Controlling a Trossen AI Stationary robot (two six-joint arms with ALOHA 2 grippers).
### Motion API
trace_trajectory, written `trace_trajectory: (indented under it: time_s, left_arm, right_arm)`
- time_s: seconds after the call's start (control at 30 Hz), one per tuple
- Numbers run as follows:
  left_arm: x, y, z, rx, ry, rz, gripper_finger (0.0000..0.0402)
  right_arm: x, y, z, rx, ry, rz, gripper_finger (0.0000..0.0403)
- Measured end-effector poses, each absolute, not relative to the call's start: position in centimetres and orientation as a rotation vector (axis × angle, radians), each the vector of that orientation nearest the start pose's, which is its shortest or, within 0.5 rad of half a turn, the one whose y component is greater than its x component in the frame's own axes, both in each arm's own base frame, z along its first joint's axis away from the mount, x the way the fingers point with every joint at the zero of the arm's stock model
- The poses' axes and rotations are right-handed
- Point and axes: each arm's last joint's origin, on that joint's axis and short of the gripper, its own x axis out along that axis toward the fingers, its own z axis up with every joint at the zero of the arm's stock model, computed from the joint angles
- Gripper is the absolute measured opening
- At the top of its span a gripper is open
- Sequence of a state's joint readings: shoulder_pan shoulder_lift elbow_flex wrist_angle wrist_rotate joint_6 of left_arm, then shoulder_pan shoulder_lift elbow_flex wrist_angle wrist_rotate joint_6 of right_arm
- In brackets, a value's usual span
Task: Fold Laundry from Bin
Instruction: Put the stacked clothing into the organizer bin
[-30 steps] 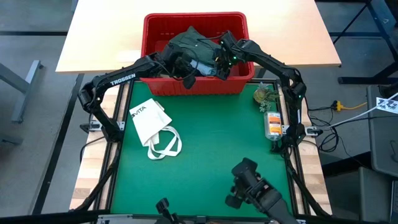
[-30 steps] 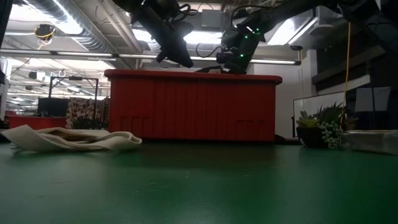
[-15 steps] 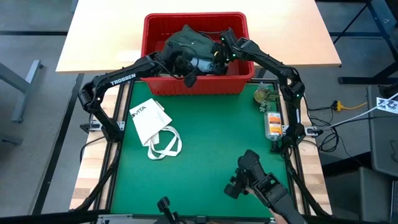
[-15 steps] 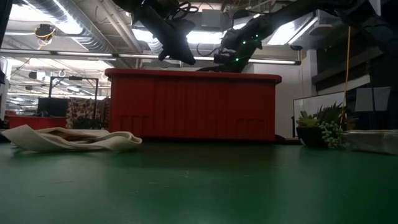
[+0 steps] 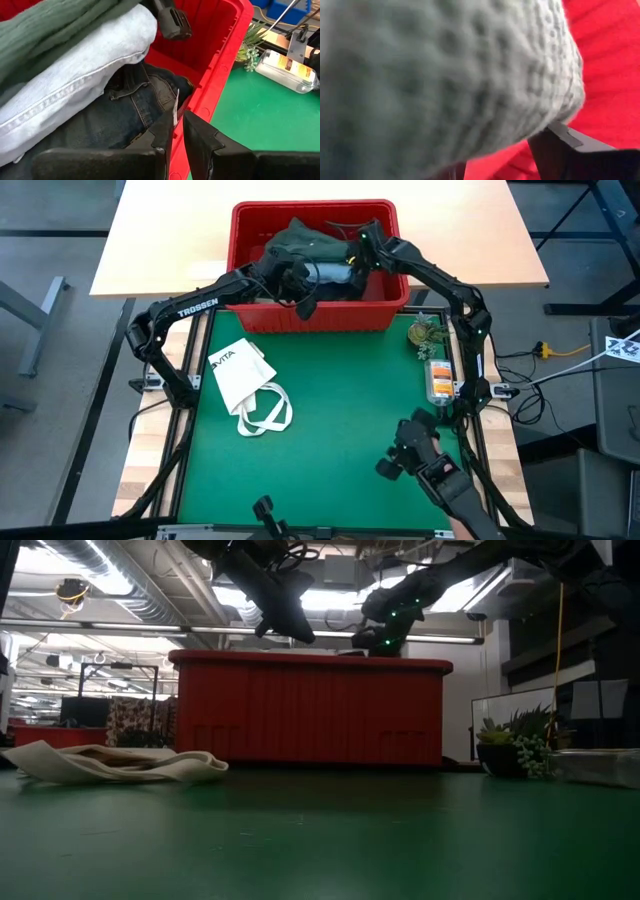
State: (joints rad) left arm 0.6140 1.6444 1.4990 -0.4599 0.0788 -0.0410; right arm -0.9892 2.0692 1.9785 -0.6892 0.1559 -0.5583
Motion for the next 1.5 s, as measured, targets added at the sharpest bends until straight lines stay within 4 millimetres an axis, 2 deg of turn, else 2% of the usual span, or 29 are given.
trace_trajectory:
  time_s: [0.13, 0.3, 0.5, 0.6, 0.73, 0.83, 0.93, 1.07, 1.3, 1.5]
  left_arm:
    - [30.4, 21.1, 33.6, -0.247, 0.566, 0.531, 0.0039]
    - [30.4, 21.1, 33.6, -0.246, 0.564, 0.531, 0.0039]
    - [30.5, 21.4, 33.9, -0.230, 0.525, 0.546, 0.0039]
    - [30.4, 22.0, 34.4, -0.208, 0.473, 0.580, 0.0039]
    - [29.8, 23.3, 35.0, -0.186, 0.402, 0.640, 0.0039]
    - [29.0, 24.5, 35.4, -0.170, 0.363, 0.715, 0.0039]
    - [28.5, 25.9, 35.3, -0.161, 0.334, 0.782, 0.0039]
    - [28.2, 28.1, 33.6, -0.179, 0.356, 0.828, 0.0039]
    - [27.8, 32.1, 28.9, -0.218, 0.459, 0.884, 0.0039]
    - [27.8, 34.2, 24.6, -0.277, 0.568, 0.892, 0.0039]
  right_arm:
    - [24.4, -38.1, 30.4, -0.126, 1.137, -0.798, 0.0182]
    - [24.8, -35.6, 30.8, -0.153, 1.277, -0.670, 0.0182]
    - [25.4, -33.3, 33.6, -0.289, 1.280, -0.704, 0.0182]
    - [25.7, -32.5, 35.7, -0.339, 1.220, -0.746, 0.0182]
    - [25.9, -32.3, 38.6, -0.362, 1.025, -0.788, 0.0182]
    - [26.5, -33.0, 39.4, -0.306, 0.837, -0.811, 0.0182]
    - [27.2, -33.6, 38.7, -0.246, 0.758, -0.765, 0.0182]
    - [28.3, -34.7, 36.2, -0.178, 0.784, -0.718, 0.0182]
    - [30.1, -36.9, 30.8, -0.096, 0.887, -0.691, 0.0182]
    - [30.7, -37.5, 27.3, -0.038, 0.995, -0.646, 0.0182]
